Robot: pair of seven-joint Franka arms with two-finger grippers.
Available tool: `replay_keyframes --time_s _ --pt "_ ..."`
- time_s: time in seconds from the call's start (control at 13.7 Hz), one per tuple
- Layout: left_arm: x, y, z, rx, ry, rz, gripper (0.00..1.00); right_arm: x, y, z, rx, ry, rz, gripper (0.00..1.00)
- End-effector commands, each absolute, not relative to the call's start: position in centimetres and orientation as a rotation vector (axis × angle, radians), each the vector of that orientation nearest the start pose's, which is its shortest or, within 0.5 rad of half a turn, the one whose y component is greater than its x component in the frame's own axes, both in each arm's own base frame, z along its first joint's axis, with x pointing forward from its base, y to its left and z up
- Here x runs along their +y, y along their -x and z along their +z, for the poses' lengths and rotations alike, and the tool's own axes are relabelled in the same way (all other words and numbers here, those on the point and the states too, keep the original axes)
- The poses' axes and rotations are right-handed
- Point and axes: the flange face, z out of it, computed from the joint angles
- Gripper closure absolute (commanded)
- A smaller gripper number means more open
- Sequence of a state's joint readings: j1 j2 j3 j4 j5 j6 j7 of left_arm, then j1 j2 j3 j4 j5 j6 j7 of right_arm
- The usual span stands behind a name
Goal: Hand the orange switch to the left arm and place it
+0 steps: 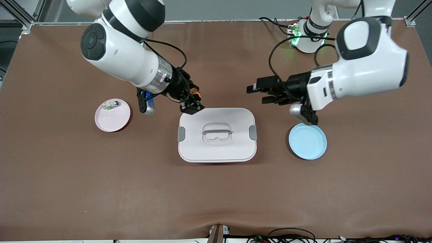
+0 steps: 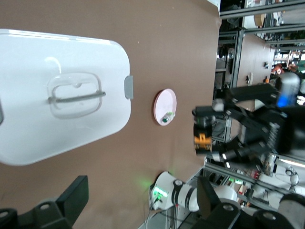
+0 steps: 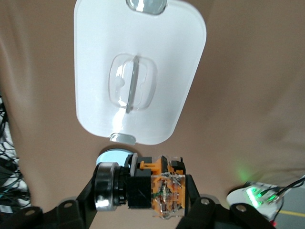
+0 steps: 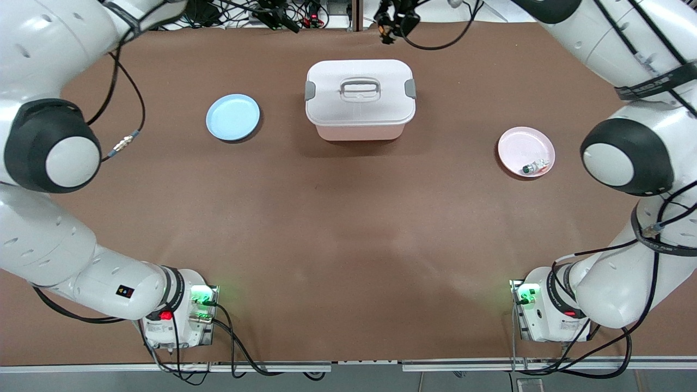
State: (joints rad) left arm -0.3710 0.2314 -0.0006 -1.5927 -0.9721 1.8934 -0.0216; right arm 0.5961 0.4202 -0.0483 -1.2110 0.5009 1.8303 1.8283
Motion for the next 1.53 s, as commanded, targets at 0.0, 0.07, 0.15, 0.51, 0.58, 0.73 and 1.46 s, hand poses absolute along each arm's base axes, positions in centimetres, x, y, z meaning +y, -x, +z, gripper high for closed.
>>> replay_keyframes --time_s 0.0,0.07,0.15,0.51,0.58,0.73,1.46 --pt "-32.2 -58.3 52.9 -0.034 -2.161 -0.106 0.0 43.8 -58.0 57.3 1.76 2.007 0.507 1.0" --pt "-33.4 -58.2 52.6 -0.027 -2.155 -0.087 0.0 44.8 -57.9 57.0 1.762 1.981 0.5 1.0" --pt "-34.1 -58.2 52.2 -0.016 -2.157 -0.063 0.0 45.4 -58.1 56.8 1.774 1.938 0.49 1.0" --pt "-36.0 -58.6 50.4 0.024 -2.137 -0.02 0.0 46.3 -58.1 56.8 1.817 1.864 0.495 1.0" --pt "-35.9 -58.6 50.1 0.0 -2.138 -0.005 0.0 46.4 -58.1 57.1 1.822 1.852 0.498 1.0" --pt "-36.0 -58.8 49.6 -0.008 -2.135 -0.004 0.0 46.3 -58.1 57.3 1.834 1.837 0.5 1.0" --pt "-35.9 -59.0 49.7 -0.021 -2.134 0.023 1.0 46.9 -59.6 56.1 1.897 1.695 0.491 1.0"
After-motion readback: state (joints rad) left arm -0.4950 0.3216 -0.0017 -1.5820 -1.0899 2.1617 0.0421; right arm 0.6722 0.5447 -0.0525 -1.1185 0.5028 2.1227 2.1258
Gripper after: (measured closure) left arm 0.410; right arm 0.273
